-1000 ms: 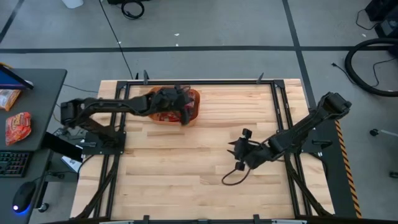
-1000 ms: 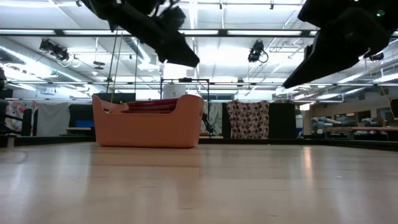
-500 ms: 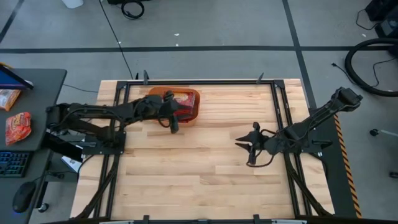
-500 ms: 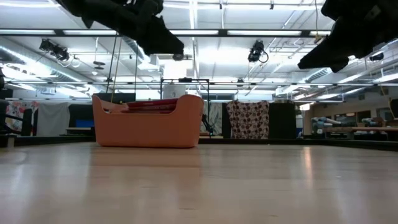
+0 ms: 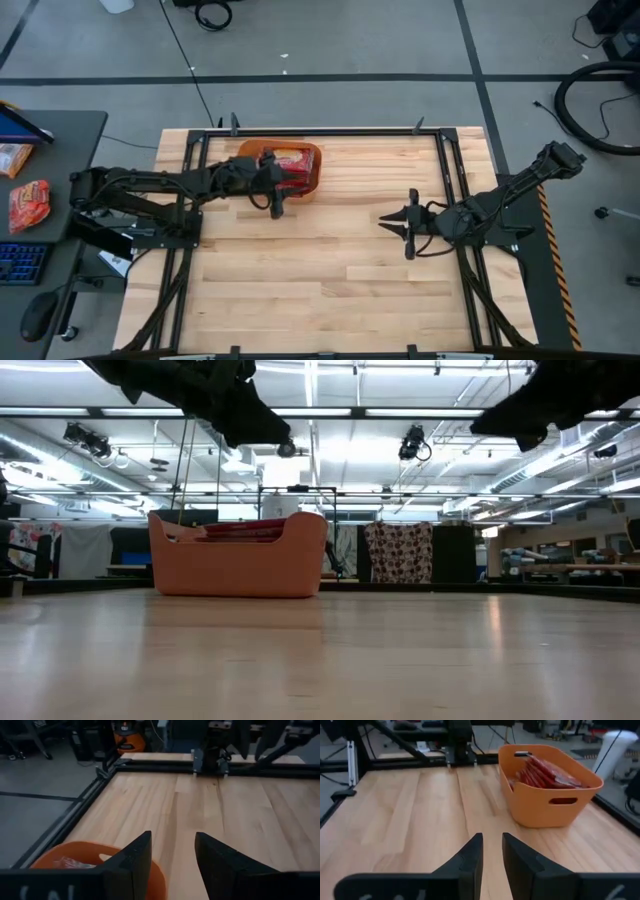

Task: Sort popcorn bags into baskets
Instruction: Return to Home Position

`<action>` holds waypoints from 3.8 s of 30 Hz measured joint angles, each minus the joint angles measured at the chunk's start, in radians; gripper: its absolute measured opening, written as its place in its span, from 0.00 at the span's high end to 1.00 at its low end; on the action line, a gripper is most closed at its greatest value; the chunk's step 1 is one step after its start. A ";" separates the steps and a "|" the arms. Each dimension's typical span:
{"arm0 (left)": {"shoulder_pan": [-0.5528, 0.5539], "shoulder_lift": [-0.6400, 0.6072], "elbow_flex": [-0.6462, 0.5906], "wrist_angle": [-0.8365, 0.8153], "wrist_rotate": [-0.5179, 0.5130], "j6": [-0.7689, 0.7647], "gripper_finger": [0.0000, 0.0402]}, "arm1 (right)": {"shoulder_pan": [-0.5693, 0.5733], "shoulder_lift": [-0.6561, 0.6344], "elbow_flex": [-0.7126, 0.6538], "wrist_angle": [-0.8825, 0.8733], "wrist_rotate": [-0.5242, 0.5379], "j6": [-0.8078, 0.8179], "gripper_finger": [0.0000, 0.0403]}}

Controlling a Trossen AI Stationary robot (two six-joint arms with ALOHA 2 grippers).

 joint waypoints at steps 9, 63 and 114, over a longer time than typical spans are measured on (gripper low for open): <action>0.000 0.000 0.000 0.014 0.000 0.000 0.61 | -0.007 0.001 -0.002 0.088 -0.001 -0.027 0.81; -0.027 -0.814 -0.546 0.026 -0.172 -0.141 0.61 | -0.013 -0.477 -0.104 -0.228 -0.053 0.034 0.81; -0.078 -1.090 -0.720 0.067 -0.151 -0.131 0.61 | -0.010 -0.820 -0.397 0.027 -0.080 0.000 0.81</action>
